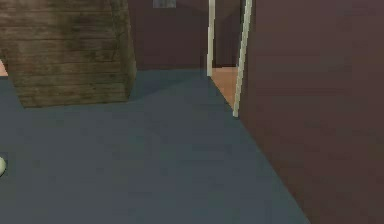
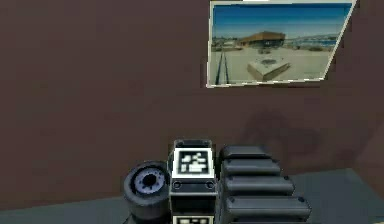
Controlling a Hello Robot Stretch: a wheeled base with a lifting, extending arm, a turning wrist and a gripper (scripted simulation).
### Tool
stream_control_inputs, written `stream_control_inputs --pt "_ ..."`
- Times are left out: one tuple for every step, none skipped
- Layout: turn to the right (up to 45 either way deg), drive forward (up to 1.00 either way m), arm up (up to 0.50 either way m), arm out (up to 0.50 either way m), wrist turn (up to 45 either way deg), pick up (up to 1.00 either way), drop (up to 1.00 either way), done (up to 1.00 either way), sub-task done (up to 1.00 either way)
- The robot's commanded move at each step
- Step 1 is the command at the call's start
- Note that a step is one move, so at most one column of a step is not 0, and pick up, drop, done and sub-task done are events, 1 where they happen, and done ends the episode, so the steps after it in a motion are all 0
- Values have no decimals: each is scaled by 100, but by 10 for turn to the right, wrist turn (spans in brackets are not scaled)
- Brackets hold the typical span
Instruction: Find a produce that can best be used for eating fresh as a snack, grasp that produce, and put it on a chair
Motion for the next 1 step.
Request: stream_control_inputs --pt "0 10 0 0 0 0 0 0 0"
